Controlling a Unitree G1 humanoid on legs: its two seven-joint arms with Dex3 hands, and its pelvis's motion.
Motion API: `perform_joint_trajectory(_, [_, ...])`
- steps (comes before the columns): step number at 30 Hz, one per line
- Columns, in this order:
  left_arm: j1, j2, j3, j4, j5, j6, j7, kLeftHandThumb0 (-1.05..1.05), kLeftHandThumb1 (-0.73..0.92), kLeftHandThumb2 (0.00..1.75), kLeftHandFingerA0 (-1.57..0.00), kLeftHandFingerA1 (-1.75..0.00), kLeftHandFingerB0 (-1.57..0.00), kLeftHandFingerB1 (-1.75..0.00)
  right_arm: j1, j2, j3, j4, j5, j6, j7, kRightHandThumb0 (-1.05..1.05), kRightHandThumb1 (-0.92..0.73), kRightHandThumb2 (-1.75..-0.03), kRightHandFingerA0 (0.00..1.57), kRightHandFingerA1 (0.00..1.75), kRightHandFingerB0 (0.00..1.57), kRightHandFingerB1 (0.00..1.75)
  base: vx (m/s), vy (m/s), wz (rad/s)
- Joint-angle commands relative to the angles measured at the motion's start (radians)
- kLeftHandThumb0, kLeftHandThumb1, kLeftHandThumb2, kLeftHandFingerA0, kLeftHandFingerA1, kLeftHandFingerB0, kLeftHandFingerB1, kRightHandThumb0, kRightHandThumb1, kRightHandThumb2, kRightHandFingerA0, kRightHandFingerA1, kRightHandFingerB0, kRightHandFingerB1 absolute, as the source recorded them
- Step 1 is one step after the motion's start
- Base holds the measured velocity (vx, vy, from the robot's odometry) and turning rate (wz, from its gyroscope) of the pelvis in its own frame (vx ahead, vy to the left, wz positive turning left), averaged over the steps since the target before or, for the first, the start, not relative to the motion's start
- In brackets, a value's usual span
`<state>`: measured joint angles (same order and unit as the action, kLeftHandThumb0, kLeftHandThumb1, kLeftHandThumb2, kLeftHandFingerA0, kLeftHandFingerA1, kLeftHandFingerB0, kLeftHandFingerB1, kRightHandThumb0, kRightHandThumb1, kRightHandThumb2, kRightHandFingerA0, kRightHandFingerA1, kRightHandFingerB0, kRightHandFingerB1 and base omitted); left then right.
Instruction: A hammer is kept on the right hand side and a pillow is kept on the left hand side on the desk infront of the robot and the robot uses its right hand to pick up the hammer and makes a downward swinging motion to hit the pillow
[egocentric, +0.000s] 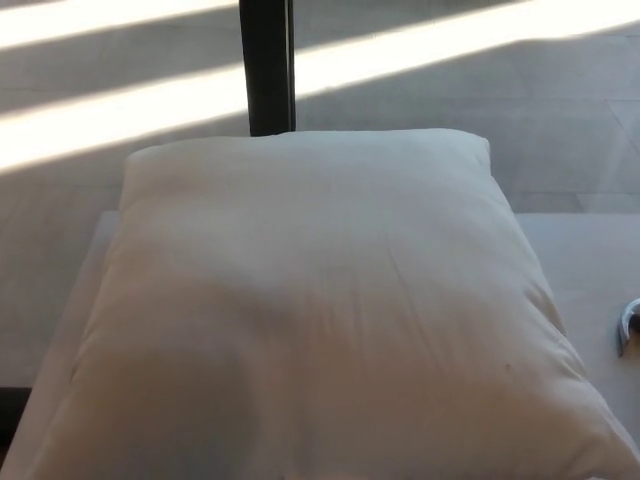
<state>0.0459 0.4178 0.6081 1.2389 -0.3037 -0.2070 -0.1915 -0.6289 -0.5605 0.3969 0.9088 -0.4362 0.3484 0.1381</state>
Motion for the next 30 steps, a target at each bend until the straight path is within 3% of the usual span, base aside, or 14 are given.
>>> perform_joint_trajectory(1, [0.001,0.012,-0.001,0.01,-0.013,-0.012,-0.015,-0.54,0.63,0.6,-0.73,-0.49,-0.67,-0.48,0.069,0.055,0.084,0.012,-0.047,0.039,0.138,-0.35,-0.64,-0.58,0.94,1.4,0.6,0.55,0.0,0.0,0.0])
perform_joint_trajectory(5, [-0.009,0.018,0.002,0.021,-0.015,-0.003,-0.02,-0.52,0.64,0.59,-0.74,-0.5,-0.71,-0.49,0.053,0.053,0.128,0.038,-0.085,0.022,0.136,-0.35,-0.66,-0.59,0.73,1.14,0.64,0.56,0.0,0.0,0.0])
perform_joint_trajectory(8, [-0.007,0.012,0.002,0.014,-0.016,-0.009,-0.017,-0.54,0.62,0.59,-0.73,-0.5,-0.7,-0.49,0.05,0.049,0.138,0.04,-0.093,0.023,0.134,-0.37,-0.61,-0.58,0.78,1.27,0.57,0.55,0.0,0.0,0.0])
perform_joint_trajectory(10, [-0.005,0.013,-0.002,0.011,-0.011,-0.013,-0.012,-0.54,0.63,0.59,-0.74,-0.5,-0.67,-0.48,0.056,0.036,0.162,0.034,-0.118,0.01,0.128,-0.41,-0.54,-0.58,0.56,1.0,0.83,0.6,0.0,0.0,0.0])
perform_joint_trajectory(13, [-0.004,0.011,-0.001,0.009,-0.012,-0.021,-0.019,-0.55,0.62,0.59,-0.73,-0.51,-0.66,-0.48,0.068,0.018,0.175,0.0,-0.129,0.023,0.143,-0.39,-0.54,-0.56,0.51,0.88,0.83,0.6,0.0,0.0,0.0])
perform_joint_trajectory(16, [0.001,0.011,-0.018,0.006,0.006,-0.038,-0.015,-0.57,0.64,0.6,-0.72,-0.5,-0.65,-0.48,0.075,0.012,0.173,0.023,-0.129,-0.006,0.128,-0.37,-0.54,-0.57,0.58,1.01,0.8,0.64,0.0,0.0,0.0])
perform_joint_trajectory(17, [-0.001,0.005,-0.011,-0.004,-0.006,-0.031,-0.009,-0.56,0.62,0.59,-0.74,-0.51,-0.69,-0.5,0.073,0.022,0.169,0.06,-0.126,-0.017,0.11,-0.31,-0.66,-0.62,0.76,1.43,0.63,0.64,0.0,0.0,0.0])
perform_joint_trajectory(20, [-0.005,0.005,-0.015,0.001,-0.001,-0.034,0.004,-0.53,0.63,0.59,-0.75,-0.51,-0.71,-0.51,0.095,0.016,0.153,0.052,-0.119,-0.049,0.069,-0.36,-0.82,-0.66,0.68,1.33,0.56,0.72,0.0,0.0,0.0])
perform_joint_trajectory(21, [-0.002,0.007,-0.021,0.005,0.006,-0.044,-0.001,-0.53,0.64,0.59,-0.73,-0.5,-0.65,-0.49,0.11,0.009,0.149,0.026,-0.123,-0.054,0.047,-0.38,-0.9,-0.67,0.64,1.12,0.56,0.75,0.0,0.0,0.0])
perform_joint_trajectory(22, [-0.007,0.006,-0.013,0.005,-0.005,-0.028,0.003,-0.52,0.64,0.59,-0.74,-0.51,-0.65,-0.48,0.108,0.015,0.136,0.031,-0.117,-0.05,0.029,-0.41,-0.88,-0.68,0.68,1.31,0.58,0.88,0.0,0.0,0.0])
perform_joint_trajectory(23, [-0.008,0.008,-0.012,0.011,-0.006,-0.03,-0.006,-0.54,0.62,0.59,-0.75,-0.51,-0.67,-0.49,0.134,0.007,0.095,-0.008,-0.089,-0.089,-0.019,-0.39,-0.83,-0.72,0.55,1.13,0.54,0.95,0.0,0.0,0.0])
perform_joint_trajectory(24, [-0.007,0.008,-0.014,0.01,-0.004,-0.03,-0.005,-0.55,0.62,0.59,-0.76,-0.51,-0.69,-0.49,0.15,0.006,0.068,-0.033,-0.076,-0.103,-0.051,-0.37,-0.81,-0.77,0.57,1.0,0.61,0.87,0.0,0.0,0.0])
perform_joint_trajectory(28, [-0.006,0.009,-0.021,0.011,0.004,-0.034,-0.001,-0.56,0.62,0.59,-0.75,-0.5,-0.67,-0.48,0.151,0.013,0.057,-0.031,-0.114,-0.126,-0.101,-0.38,-0.86,-0.72,0.66,1.1,0.61,0.88,0.0,0.0,0.0])
perform_joint_trajectory(30, [-0.009,0.012,-0.02,0.019,0.002,-0.03,-0.004,-0.54,0.63,0.59,-0.76,-0.51,-0.69,-0.49,0.171,0.013,0.018,-0.05,-0.091,-0.167,-0.135,-0.38,-0.89,-0.73,0.63,1.0,0.63,0.71,0.0,0.0,0.0])
